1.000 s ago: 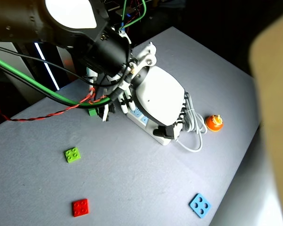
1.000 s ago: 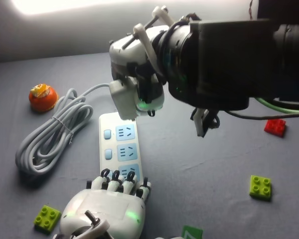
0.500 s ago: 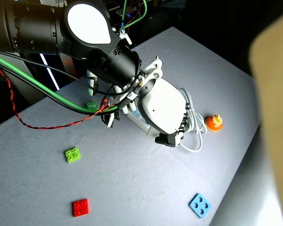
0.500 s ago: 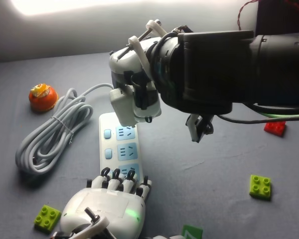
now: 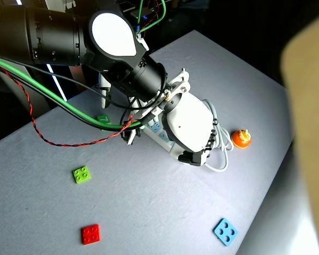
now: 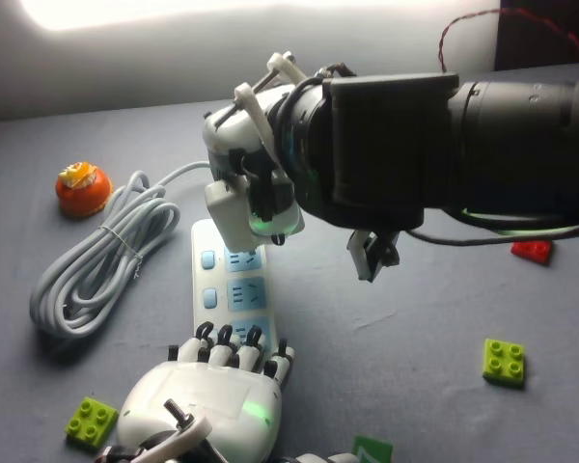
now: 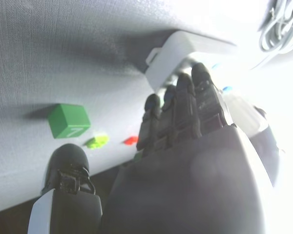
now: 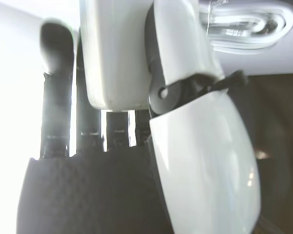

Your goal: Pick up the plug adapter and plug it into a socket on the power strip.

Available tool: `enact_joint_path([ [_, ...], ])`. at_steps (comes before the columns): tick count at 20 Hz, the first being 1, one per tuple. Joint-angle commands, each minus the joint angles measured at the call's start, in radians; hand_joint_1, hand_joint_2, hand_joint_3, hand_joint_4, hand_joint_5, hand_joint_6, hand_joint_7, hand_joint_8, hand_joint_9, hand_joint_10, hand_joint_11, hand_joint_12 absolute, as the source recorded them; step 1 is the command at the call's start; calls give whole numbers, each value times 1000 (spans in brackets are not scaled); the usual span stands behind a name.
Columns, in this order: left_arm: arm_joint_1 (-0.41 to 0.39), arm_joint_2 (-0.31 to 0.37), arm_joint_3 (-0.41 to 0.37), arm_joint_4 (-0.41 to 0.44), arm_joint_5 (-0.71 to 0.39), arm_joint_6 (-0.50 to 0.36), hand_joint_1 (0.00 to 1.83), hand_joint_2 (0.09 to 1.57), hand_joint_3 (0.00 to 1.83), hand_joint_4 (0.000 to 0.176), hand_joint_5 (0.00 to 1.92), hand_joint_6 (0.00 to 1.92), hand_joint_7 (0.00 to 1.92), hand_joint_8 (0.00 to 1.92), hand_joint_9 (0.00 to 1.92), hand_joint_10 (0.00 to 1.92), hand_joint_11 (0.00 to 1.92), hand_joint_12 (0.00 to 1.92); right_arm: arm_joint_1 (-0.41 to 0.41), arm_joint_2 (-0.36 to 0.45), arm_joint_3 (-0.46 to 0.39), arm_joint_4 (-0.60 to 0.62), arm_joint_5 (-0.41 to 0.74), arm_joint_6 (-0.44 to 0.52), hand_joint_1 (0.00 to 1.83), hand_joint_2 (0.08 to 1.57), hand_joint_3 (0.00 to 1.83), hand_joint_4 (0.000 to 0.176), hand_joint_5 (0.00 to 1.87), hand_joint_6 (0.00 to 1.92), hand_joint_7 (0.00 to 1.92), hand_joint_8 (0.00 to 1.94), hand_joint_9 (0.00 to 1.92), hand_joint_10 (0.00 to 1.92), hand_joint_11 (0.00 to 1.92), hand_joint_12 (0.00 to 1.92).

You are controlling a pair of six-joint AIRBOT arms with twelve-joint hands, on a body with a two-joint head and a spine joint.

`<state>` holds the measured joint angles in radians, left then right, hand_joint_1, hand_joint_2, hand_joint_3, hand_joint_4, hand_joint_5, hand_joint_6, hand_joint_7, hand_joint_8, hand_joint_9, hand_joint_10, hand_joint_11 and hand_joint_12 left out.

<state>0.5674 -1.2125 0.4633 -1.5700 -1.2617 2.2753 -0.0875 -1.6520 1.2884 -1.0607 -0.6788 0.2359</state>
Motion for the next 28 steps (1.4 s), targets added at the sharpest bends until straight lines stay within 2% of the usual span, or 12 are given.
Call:
enact_joint_path([
  [1, 6, 7, 11, 31, -41, -1, 46, 1201, 1, 0, 90, 0, 117, 0, 112, 0, 0, 289, 10, 0, 0, -61, 32, 5, 1350, 1212, 0, 0, 745, 1049, 845, 1316, 692, 1571, 681, 1598],
  [4, 6, 7, 11, 31, -41, -1, 36, 1201, 1, 0, 81, 0, 113, 0, 99, 1, 0, 243, 8, -4, 0, -61, 28, 17, 1350, 1212, 0, 0, 741, 1054, 845, 1314, 695, 1568, 676, 1582],
  [5, 5, 7, 11, 31, -41, -1, 17, 1207, 2, 0, 65, 0, 88, 0, 82, 0, 0, 220, 6, -7, 1, -61, 27, 18, 1360, 1187, 0, 0, 810, 949, 894, 1250, 743, 1546, 691, 1586],
  [8, 3, 9, 12, 31, -42, -1, 12, 1208, 0, 0, 81, 1, 100, 1, 88, 2, 0, 258, 2, -14, 2, -61, 25, 19, 1368, 1163, 0, 0, 863, 863, 929, 1191, 795, 1502, 731, 1552],
  [15, -5, 9, 15, 31, -41, -1, 3, 1215, 1, 0, 80, 2, 85, 0, 71, 2, 0, 219, 0, -28, 13, -61, 27, 34, 1365, 1172, 2, 0, 816, 940, 921, 1204, 782, 1515, 723, 1553],
  [16, -4, 10, 14, 31, -41, -1, 19, 1212, 0, 0, 90, 4, 97, 4, 83, 4, 0, 235, -2, -28, 14, -61, 25, 41, 1362, 1181, 0, 0, 811, 941, 893, 1251, 770, 1538, 713, 1578],
  [19, -4, 10, 14, 31, -41, -1, 44, 1210, 0, 0, 88, 2, 103, 2, 83, 2, 0, 244, -7, -28, 16, -61, 24, 42, 1364, 1173, 0, 0, 843, 903, 905, 1225, 778, 1532, 722, 1579],
  [21, -4, 10, 15, 31, -41, -1, 7, 1213, 0, 0, 84, 3, 98, 3, 88, 3, 0, 264, -12, -29, 17, -61, 26, 42, 1353, 1202, 1, 0, 773, 1013, 844, 1304, 719, 1556, 717, 1577],
  [22, -3, 10, 15, 31, -41, -1, 8, 1212, 0, 0, 95, 7, 107, 6, 98, 6, 0, 268, -14, -29, 19, -61, 28, 42, 1362, 1181, 0, 0, 825, 926, 890, 1249, 769, 1532, 725, 1575],
  [23, -3, 10, 15, 31, -41, -1, 8, 1212, 0, 0, 95, 7, 107, 6, 98, 6, 0, 268, -16, -30, 21, -61, 31, 42, 1362, 1181, 0, 0, 825, 926, 890, 1249, 769, 1532, 725, 1575],
  [24, -3, 10, 15, 31, -41, -1, 6, 1217, 1, 0, 71, 2, 88, 5, 73, 3, 0, 205, -18, -30, 24, -61, 37, 42, 1367, 1166, 0, 0, 859, 873, 916, 1213, 799, 1504, 741, 1566],
  [28, -2, 10, 14, 31, -41, -1, 13, 1220, 1, 0, 68, 1, 83, 2, 70, 1, 0, 214, -26, -34, 30, -77, 48, 46, 1365, 1172, 1, 0, 826, 913, 910, 1220, 793, 1521, 747, 1570],
])
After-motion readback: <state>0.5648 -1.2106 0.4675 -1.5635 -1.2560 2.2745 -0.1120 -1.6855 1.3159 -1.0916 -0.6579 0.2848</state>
